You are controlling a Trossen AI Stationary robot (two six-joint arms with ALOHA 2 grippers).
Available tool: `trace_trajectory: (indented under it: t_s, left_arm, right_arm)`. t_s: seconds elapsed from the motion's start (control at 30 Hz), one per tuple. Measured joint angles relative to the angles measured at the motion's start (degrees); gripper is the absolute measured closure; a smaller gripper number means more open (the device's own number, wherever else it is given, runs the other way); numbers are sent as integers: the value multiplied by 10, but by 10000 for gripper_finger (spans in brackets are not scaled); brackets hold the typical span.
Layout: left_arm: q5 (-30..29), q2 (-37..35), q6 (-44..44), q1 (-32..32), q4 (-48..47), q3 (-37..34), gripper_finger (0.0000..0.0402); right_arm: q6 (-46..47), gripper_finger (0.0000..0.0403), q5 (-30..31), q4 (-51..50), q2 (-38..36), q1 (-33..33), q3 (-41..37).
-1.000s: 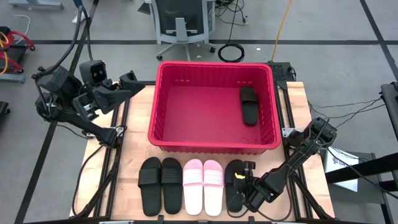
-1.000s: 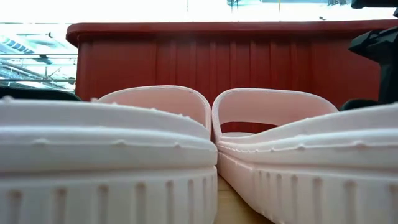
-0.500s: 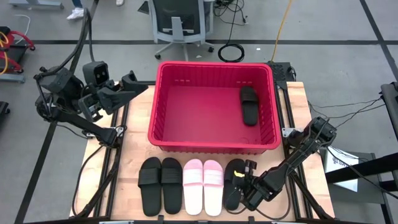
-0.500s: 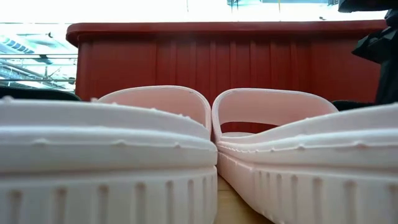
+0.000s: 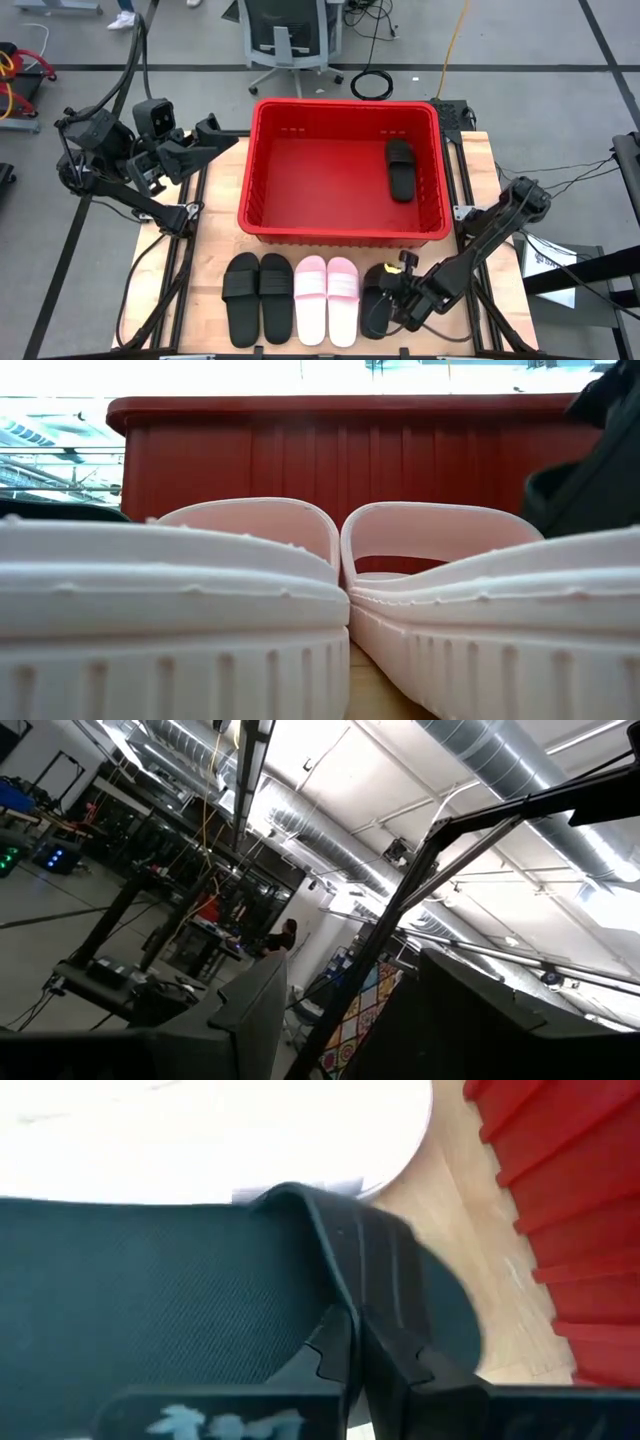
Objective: Pick and place slides into bin
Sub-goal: Put the black slide into the red bin
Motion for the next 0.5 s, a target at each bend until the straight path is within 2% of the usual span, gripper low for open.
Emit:
trace_trajectory:
  t_s: [0.23,0.33,0.5]
  left_arm:
    - [0,0,-4,0,0,0,174]
    - [0,0,-4,0,0,0,174]
    - [0,0,-2,0,0,0,174]
  right_arm:
    - [-25,402,-28,6,-67,-3,0]
    - [-45,402,-51,25,-98,-7,0]
    - [-84,402,-51,85,-144,-12,0]
